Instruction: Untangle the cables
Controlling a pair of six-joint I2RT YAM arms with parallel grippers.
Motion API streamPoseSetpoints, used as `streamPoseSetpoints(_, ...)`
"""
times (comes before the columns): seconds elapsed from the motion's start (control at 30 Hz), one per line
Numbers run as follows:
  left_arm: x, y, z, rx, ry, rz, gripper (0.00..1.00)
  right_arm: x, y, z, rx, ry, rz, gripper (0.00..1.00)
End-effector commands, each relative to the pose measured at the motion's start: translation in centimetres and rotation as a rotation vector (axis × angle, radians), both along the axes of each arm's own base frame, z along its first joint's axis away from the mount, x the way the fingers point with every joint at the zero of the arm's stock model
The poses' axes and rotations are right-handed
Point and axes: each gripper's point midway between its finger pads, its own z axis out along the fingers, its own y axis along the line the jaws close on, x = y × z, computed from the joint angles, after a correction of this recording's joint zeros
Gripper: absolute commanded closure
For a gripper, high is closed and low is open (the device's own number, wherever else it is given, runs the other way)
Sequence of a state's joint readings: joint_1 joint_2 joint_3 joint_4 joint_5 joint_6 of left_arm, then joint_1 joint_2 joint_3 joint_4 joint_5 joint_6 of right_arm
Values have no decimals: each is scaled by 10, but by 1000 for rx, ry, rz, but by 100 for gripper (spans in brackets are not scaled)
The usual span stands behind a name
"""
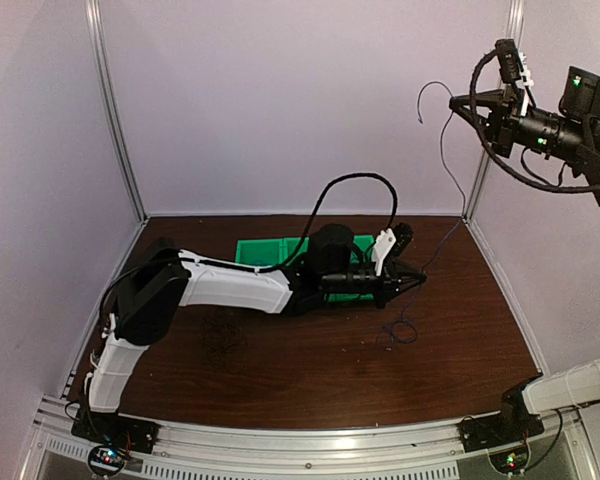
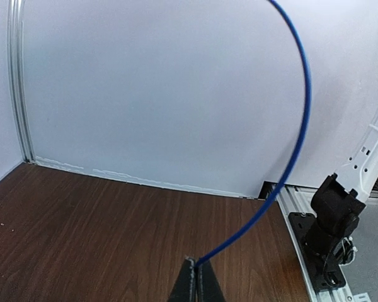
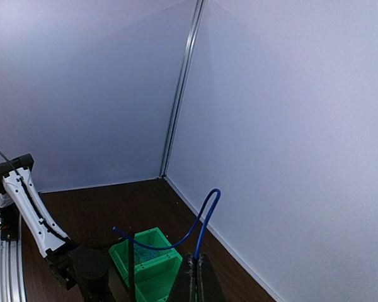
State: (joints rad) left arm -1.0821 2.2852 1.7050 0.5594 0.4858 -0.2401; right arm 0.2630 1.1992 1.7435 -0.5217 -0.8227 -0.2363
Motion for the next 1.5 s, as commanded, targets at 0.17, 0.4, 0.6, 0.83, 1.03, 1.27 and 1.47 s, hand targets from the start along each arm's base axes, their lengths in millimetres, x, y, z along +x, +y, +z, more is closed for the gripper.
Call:
streamPoseSetpoints(0.17, 8, 43, 35, -13, 26, 166, 100, 80, -52, -106, -75, 136, -371, 100)
streamPoseSetpoints(0.4, 9, 104, -11, 75, 191, 301, 100, 87, -56, -269, -303, 440, -353, 73)
streamPoseSetpoints(0.6, 22, 120, -36, 136, 290, 387, 100, 25, -33, -355, -478, 602, -62, 61)
streamPoseSetpoints(0.83, 45, 133, -43, 155, 346, 486, 100, -42, -9, -420, -675, 637, 215, 68)
streamPoseSetpoints(1.03, 58, 143, -50, 167, 396, 495, 100, -52, 21, -448, -880, 467, 260, 68)
streamPoseSetpoints(1.27, 63, 147, -58, 193, 412, 491, 100, -51, 47, -476, -1087, 324, 263, 55)
streamPoseSetpoints(1.47, 65, 147, -59, 194, 419, 487, 100, -40, 55, -495, -1161, 269, 213, 54)
